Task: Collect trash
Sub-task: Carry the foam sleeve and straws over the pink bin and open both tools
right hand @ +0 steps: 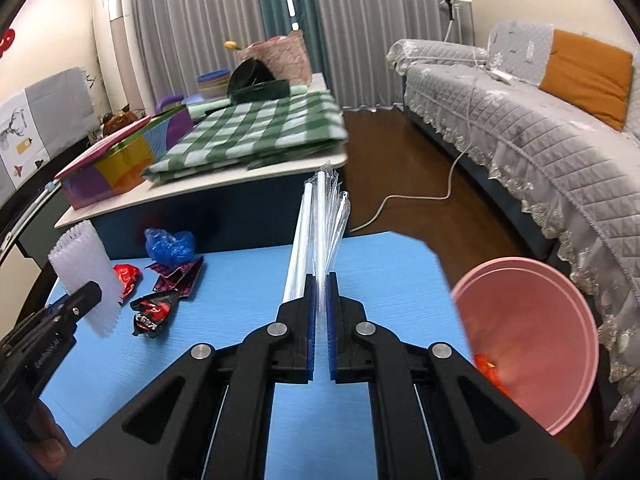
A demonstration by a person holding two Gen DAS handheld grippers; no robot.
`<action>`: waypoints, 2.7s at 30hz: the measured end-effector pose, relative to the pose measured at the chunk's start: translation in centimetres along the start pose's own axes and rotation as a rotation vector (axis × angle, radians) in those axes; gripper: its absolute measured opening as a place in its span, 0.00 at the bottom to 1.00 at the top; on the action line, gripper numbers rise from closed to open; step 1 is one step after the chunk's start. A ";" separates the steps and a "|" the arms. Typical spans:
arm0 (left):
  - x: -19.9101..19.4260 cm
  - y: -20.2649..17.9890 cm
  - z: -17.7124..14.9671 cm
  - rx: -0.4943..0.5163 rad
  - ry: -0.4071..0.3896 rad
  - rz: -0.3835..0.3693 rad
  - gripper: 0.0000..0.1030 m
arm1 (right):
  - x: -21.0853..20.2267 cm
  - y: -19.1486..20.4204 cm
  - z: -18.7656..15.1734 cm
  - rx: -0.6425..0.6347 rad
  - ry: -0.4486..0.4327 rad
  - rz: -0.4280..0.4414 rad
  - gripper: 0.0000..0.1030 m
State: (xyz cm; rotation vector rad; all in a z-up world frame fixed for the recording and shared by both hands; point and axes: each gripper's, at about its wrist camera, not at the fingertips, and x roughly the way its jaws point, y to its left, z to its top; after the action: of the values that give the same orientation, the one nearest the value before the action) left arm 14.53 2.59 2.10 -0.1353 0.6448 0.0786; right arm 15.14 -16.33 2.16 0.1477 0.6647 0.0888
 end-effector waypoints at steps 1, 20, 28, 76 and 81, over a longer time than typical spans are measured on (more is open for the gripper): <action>-0.1 -0.4 -0.1 0.003 0.001 -0.008 0.13 | -0.5 -0.6 0.1 0.000 -0.007 -0.009 0.05; 0.0 -9.9 -1.3 0.096 0.014 -0.155 0.13 | -4.2 -9.2 0.4 0.054 -0.056 -0.128 0.05; 0.8 -14.3 -2.4 0.146 0.030 -0.219 0.13 | -4.7 -12.9 0.0 0.083 -0.058 -0.179 0.05; 1.5 -26.0 -5.8 0.311 0.095 -0.437 0.35 | -5.7 -22.0 -1.0 0.210 -0.047 -0.291 0.39; 1.0 -23.6 -4.7 0.288 0.072 -0.407 0.35 | -5.7 -19.8 -0.4 0.193 -0.063 -0.266 0.39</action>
State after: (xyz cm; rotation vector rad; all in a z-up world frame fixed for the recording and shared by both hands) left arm 15.26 -21.42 0.17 0.0106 0.6830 -0.4116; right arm 11.11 -36.52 2.03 0.2451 0.6245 -0.2354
